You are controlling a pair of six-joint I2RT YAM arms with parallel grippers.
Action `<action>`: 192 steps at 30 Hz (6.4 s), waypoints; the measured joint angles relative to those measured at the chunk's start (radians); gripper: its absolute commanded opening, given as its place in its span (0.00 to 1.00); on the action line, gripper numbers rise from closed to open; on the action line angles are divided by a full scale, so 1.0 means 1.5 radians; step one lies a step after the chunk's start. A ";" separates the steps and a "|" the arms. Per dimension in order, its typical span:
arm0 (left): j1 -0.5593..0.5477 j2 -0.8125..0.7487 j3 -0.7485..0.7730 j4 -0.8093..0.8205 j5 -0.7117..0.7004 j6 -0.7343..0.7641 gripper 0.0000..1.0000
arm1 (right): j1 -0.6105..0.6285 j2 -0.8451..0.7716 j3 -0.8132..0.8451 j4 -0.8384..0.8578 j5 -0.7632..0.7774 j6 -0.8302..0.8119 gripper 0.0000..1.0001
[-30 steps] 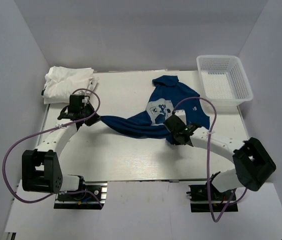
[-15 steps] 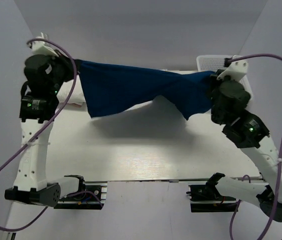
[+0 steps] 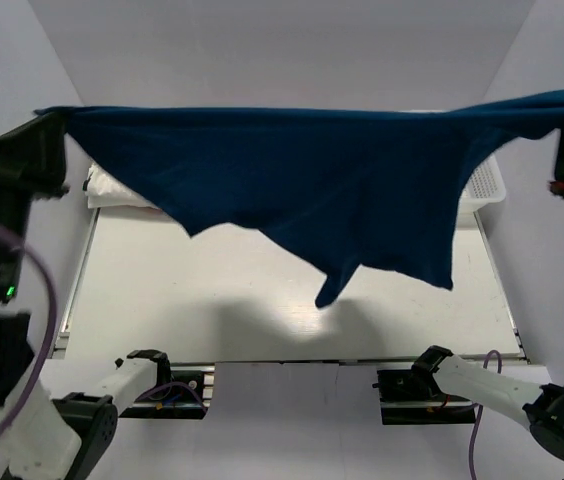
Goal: Fold and stack the t-shirts
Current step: Flatten out the tshirt
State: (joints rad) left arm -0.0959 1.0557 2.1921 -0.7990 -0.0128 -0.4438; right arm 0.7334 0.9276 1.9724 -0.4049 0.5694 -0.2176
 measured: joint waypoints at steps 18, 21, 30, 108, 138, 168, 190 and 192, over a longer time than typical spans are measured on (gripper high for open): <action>0.001 0.115 -0.079 0.015 -0.020 0.017 0.00 | -0.003 0.108 -0.227 0.268 0.166 -0.246 0.00; 0.002 0.218 -0.083 0.020 -0.024 0.020 0.00 | -0.015 0.189 -0.278 0.343 0.197 -0.312 0.00; 0.002 0.496 0.118 0.019 -0.004 0.020 0.00 | -0.125 0.469 -0.030 0.385 0.191 -0.352 0.00; 0.010 0.855 -0.176 0.135 0.007 -0.135 0.99 | -0.308 0.685 -0.422 0.023 -0.298 0.391 0.90; -0.017 0.687 -0.422 0.169 0.121 -0.094 1.00 | -0.321 1.037 0.082 0.116 -0.413 0.306 0.90; -0.009 0.351 -0.623 -0.085 0.058 -0.120 1.00 | -0.344 1.038 0.146 0.080 -0.492 0.242 0.90; -0.002 0.060 -1.064 0.062 -0.040 -0.308 0.83 | -0.097 0.011 -0.874 -0.003 -0.448 0.277 0.90; 0.001 0.066 -1.065 0.093 -0.051 -0.317 0.80 | -0.082 -0.025 -0.896 -0.023 -0.446 0.292 0.90</action>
State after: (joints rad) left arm -0.0944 1.1553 0.5953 -0.6598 -0.0891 -0.9192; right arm 0.6098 0.8906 0.6285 -0.4397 -0.0998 0.2211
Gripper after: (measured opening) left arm 0.818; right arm 0.905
